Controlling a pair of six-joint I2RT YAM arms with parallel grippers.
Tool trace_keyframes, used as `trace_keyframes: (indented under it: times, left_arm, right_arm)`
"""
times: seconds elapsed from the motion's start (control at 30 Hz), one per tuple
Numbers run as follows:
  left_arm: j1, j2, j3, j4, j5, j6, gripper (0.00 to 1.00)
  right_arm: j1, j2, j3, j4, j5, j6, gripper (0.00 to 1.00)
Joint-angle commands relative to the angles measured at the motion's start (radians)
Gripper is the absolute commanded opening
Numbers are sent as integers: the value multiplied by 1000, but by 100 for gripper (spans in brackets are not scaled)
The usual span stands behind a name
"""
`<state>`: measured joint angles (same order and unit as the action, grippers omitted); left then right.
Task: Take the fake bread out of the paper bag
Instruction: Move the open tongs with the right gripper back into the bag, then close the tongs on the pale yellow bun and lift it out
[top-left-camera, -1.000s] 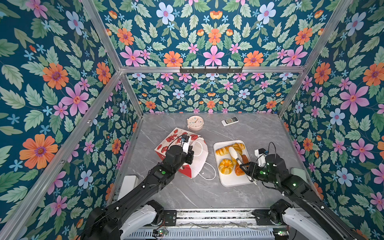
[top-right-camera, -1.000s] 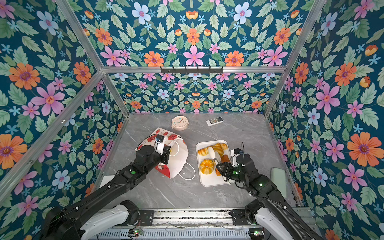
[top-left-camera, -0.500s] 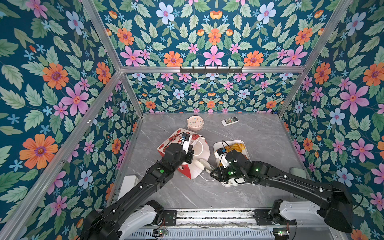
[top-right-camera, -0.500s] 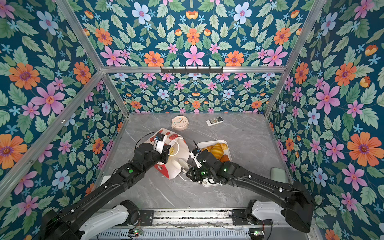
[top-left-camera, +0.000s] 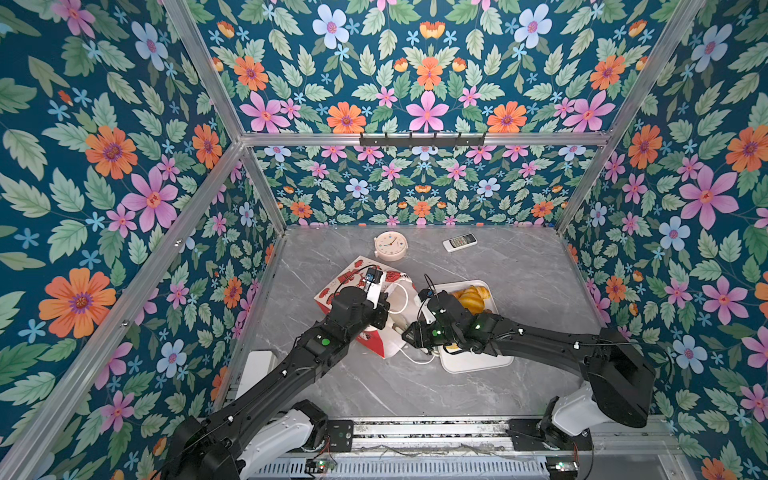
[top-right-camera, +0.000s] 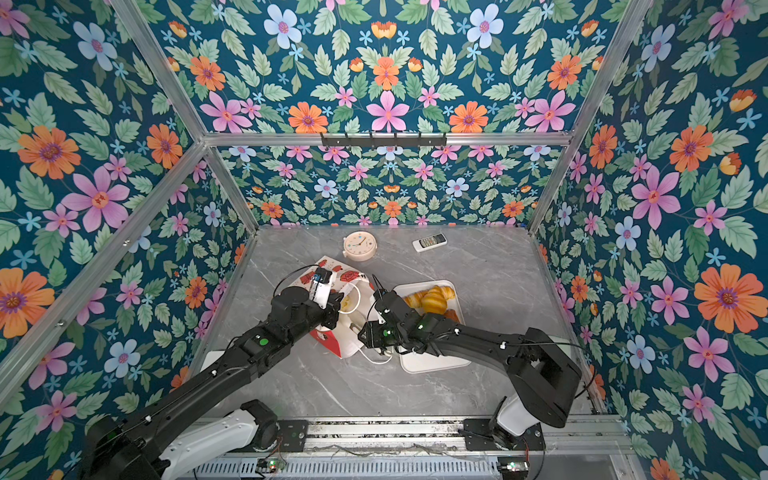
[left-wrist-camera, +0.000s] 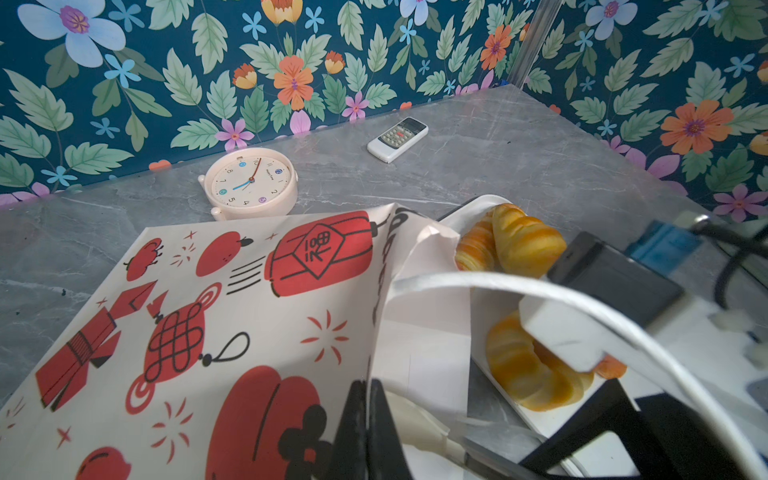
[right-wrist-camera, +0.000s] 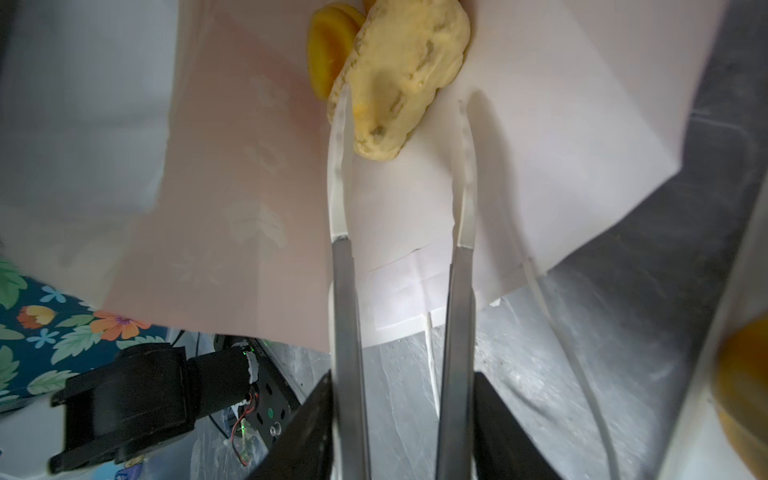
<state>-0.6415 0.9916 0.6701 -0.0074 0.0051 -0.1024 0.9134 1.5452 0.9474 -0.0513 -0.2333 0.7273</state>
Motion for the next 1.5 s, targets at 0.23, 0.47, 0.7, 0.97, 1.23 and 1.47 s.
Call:
trace_keyframes:
  times: [0.23, 0.47, 0.7, 0.97, 1.23, 1.47]
  left_arm:
    - [2, -14, -7, 49, 18, -6, 3]
    - [2, -21, -10, 52, 20, -9, 3]
    - [2, -34, -27, 67, 5, -20, 3]
    - [2, -35, -34, 82, -83, -44, 3]
    - [2, 2, -21, 85, -176, -66, 3]
    - [2, 49, 4, 86, -233, -82, 3]
  right_arm:
    - [-22, 91, 28, 164, -70, 63, 49]
    - [-21, 172, 53, 200, -80, 92, 45]
    - [-21, 163, 43, 201, -44, 102, 29]
    - [-21, 3, 2, 51, -3, 29, 24]
    - [-22, -234, -77, -182, 39, -52, 23]
    - [-23, -452, -114, -399, 64, -93, 23]
